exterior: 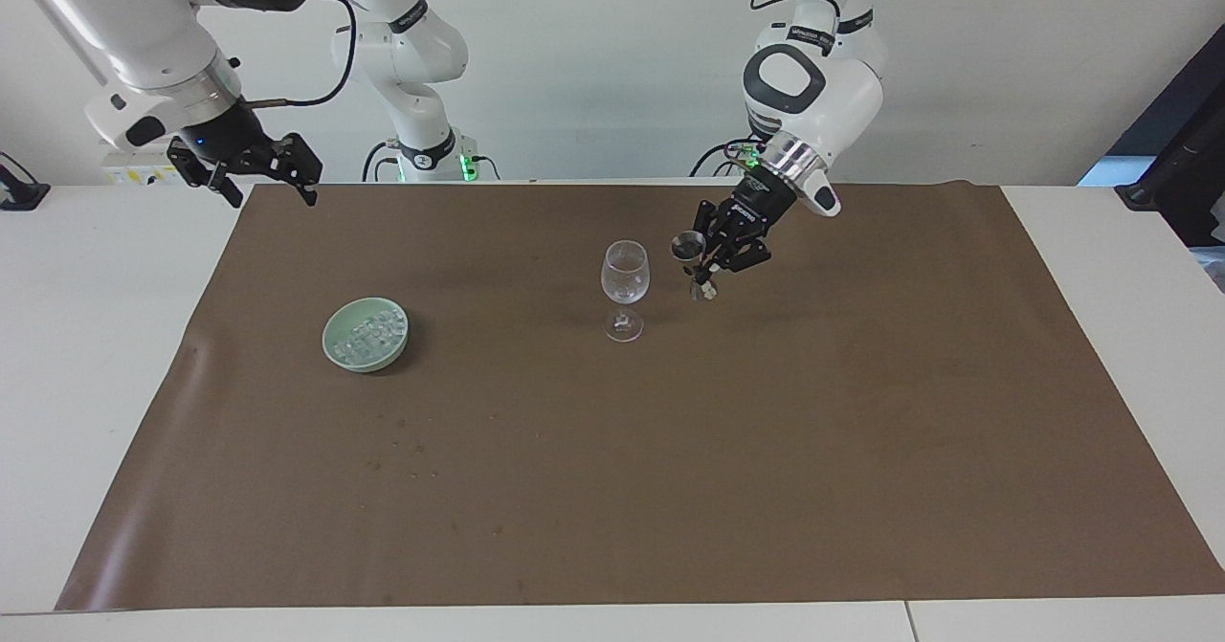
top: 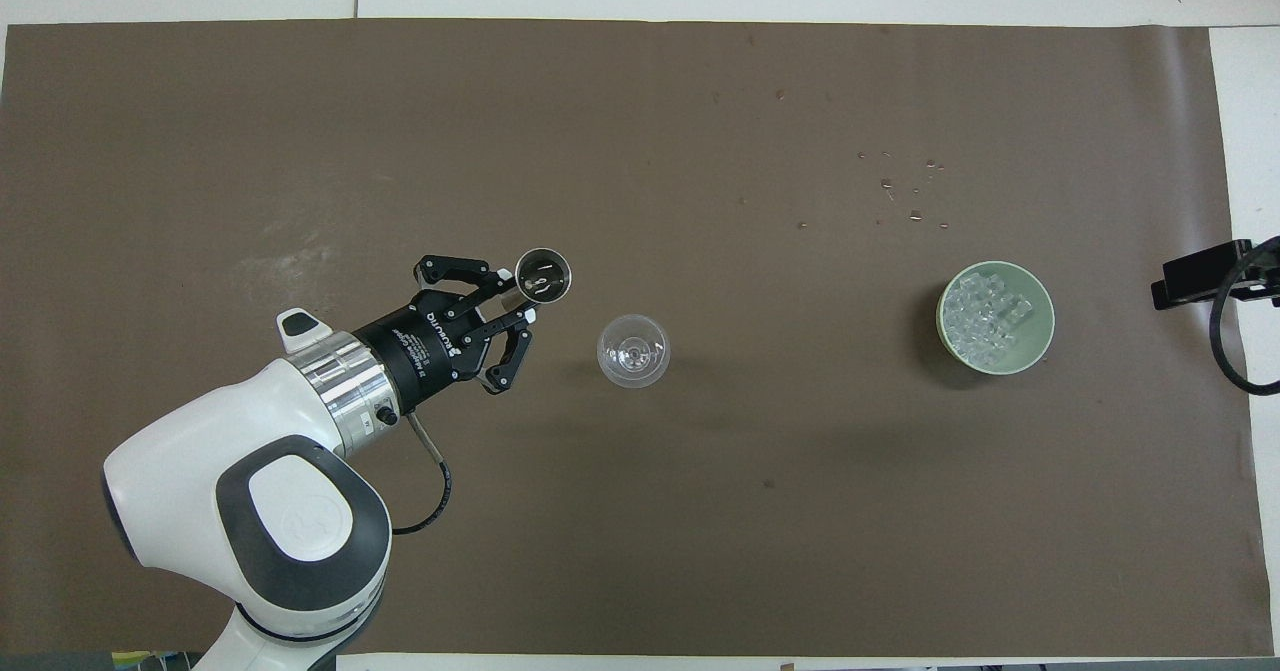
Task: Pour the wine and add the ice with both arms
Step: 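Carry the silver bottle with the left gripper over the clear glass, then tilt the bottle over the glass while the right gripper reaches the ice cup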
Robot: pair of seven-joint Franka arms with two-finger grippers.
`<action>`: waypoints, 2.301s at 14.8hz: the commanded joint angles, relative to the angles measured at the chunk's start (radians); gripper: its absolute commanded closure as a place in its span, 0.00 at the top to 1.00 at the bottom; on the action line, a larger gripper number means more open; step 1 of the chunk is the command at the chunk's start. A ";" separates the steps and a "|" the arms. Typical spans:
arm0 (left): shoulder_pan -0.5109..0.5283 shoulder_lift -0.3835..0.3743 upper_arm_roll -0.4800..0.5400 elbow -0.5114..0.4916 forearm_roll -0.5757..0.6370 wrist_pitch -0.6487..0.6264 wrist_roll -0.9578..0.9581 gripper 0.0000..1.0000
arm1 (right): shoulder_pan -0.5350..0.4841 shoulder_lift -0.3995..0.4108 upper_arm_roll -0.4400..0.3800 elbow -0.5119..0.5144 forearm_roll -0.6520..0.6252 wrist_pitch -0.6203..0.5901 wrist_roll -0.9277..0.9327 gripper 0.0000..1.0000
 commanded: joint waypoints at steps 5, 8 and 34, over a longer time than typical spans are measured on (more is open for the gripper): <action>-0.004 0.027 0.000 0.031 0.262 -0.062 -0.005 0.00 | -0.007 -0.015 0.004 -0.009 0.014 0.015 0.013 1.00; 0.006 0.033 0.000 0.048 0.352 -0.113 -0.007 0.00 | -0.004 -0.015 0.004 -0.009 0.014 0.016 0.013 1.00; -0.006 0.062 -0.007 0.071 0.823 -0.075 -0.069 0.00 | 0.057 0.002 0.005 -0.500 0.022 0.661 0.088 1.00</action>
